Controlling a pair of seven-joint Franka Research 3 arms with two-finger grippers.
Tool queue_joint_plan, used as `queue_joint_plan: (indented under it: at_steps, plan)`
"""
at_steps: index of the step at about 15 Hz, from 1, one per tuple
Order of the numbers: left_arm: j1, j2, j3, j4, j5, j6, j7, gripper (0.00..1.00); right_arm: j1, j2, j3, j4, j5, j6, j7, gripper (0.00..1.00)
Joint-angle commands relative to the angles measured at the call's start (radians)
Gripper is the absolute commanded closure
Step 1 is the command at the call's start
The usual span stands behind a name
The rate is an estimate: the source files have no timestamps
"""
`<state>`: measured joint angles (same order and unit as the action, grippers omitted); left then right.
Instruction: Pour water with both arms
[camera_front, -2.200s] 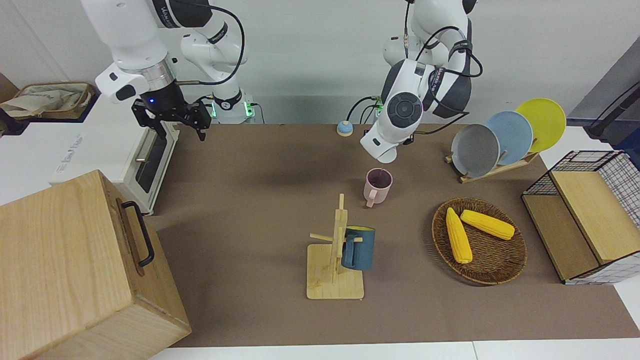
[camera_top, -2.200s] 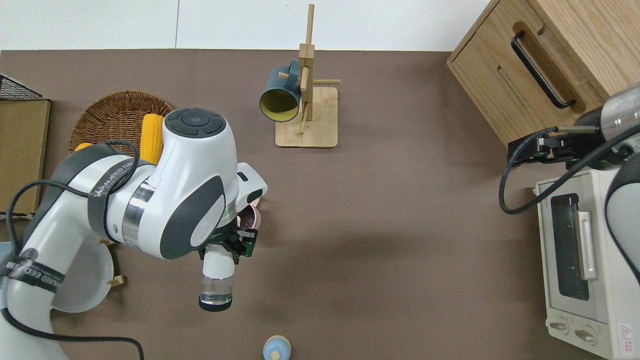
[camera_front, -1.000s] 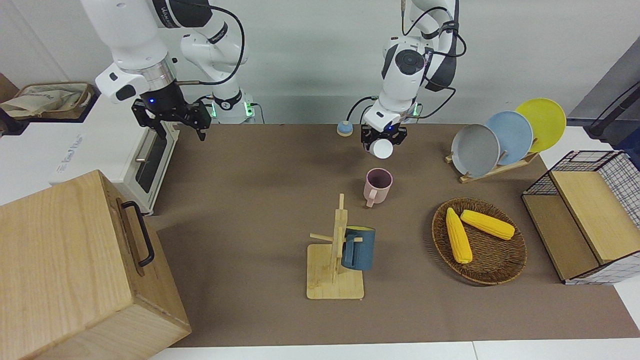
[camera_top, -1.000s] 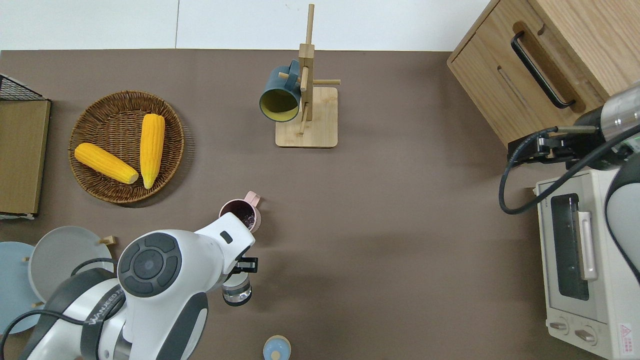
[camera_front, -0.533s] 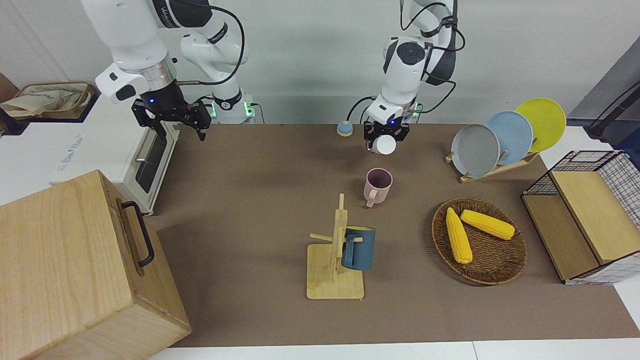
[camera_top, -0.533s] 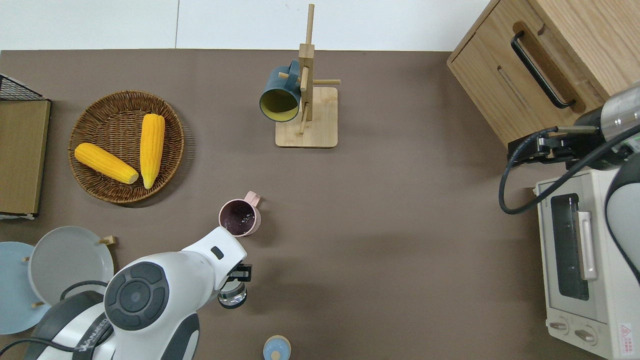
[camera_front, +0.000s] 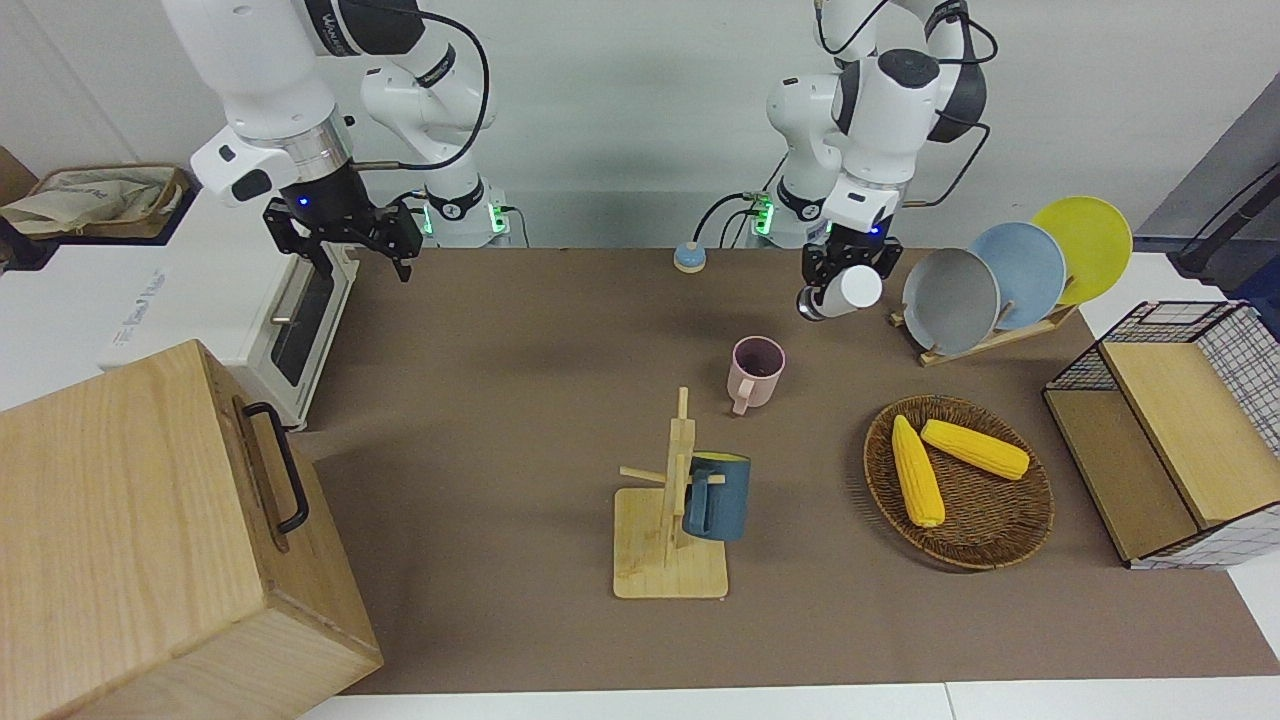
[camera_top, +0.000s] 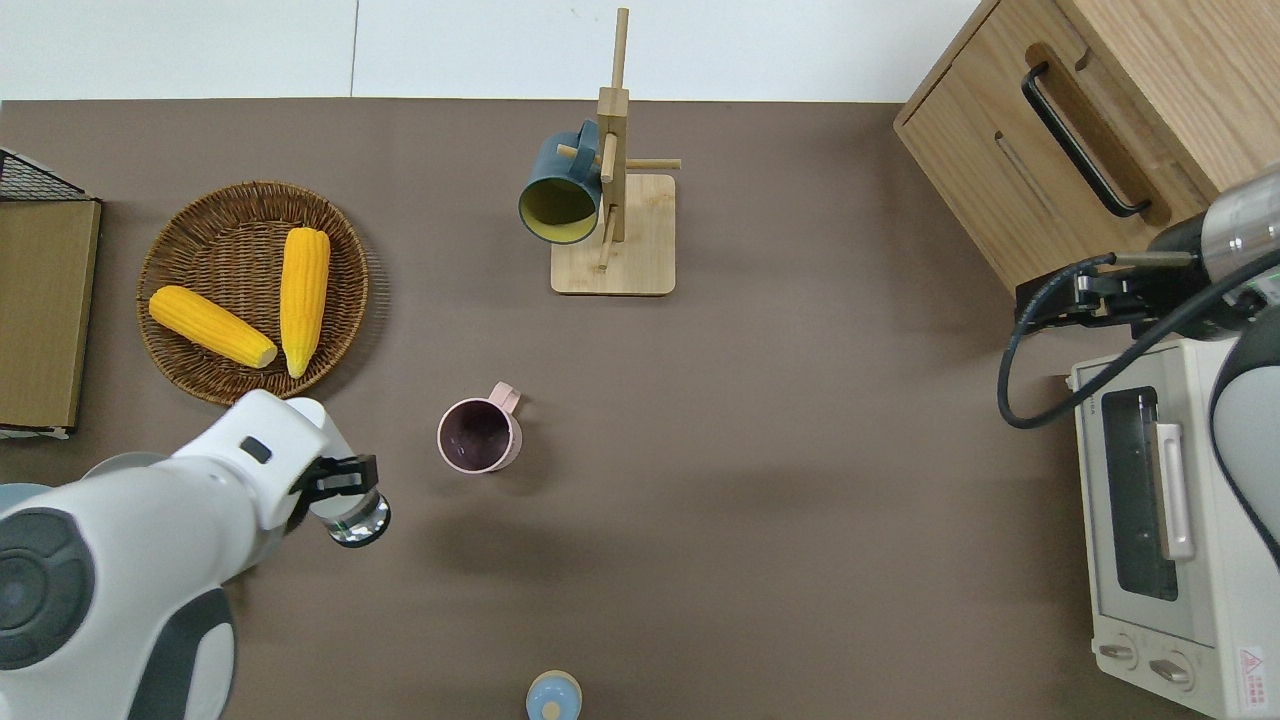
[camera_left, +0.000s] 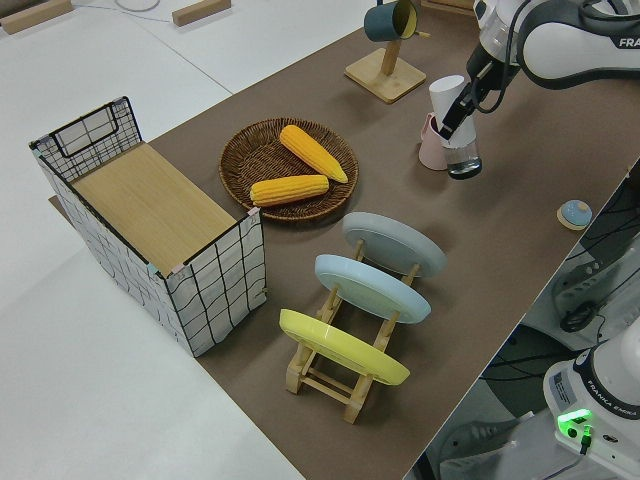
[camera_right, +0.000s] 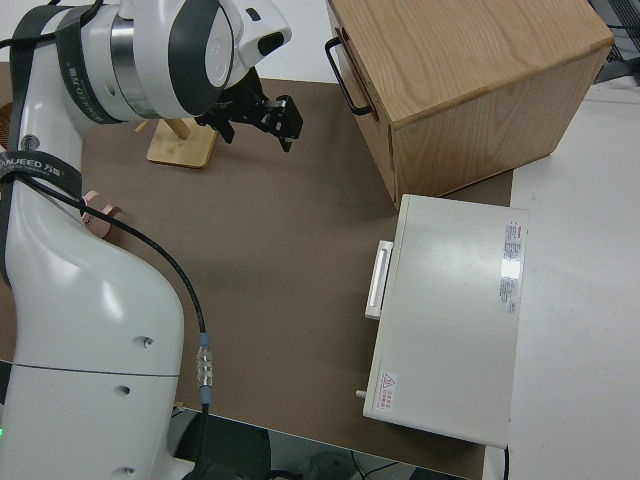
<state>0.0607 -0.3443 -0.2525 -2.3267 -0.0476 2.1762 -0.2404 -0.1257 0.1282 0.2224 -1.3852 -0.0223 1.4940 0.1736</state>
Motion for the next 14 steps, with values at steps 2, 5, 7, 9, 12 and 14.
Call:
queue_joint_plan:
  at_steps: [2,5,7,9,12,14]
  plan:
    - [0.174,0.014,-0.005,0.189,0.038,-0.021,0.13,1.0,-0.02,-0.005,0.012,-0.002,0.01,0.002,-0.023,0.013]
    - [0.293,0.065,-0.005,0.312,0.038,-0.019,0.222,1.0,-0.02,-0.005,0.012,-0.002,0.01,0.002,-0.023,0.013]
    - [0.365,0.135,-0.005,0.424,0.038,-0.019,0.308,1.0,-0.02,-0.005,0.012,-0.002,0.01,0.002,-0.023,0.013]
    - [0.407,0.18,-0.004,0.475,0.037,-0.012,0.361,1.0,-0.02,-0.005,0.012,-0.002,0.01,0.002,-0.023,0.013]
    - [0.465,0.286,0.018,0.617,0.034,-0.01,0.481,1.0,-0.02,-0.005,0.012,-0.002,0.01,0.002,-0.025,0.013]
    - [0.496,0.365,0.038,0.705,0.025,-0.009,0.539,1.0,-0.02,-0.005,0.012,-0.002,0.01,0.002,-0.025,0.013]
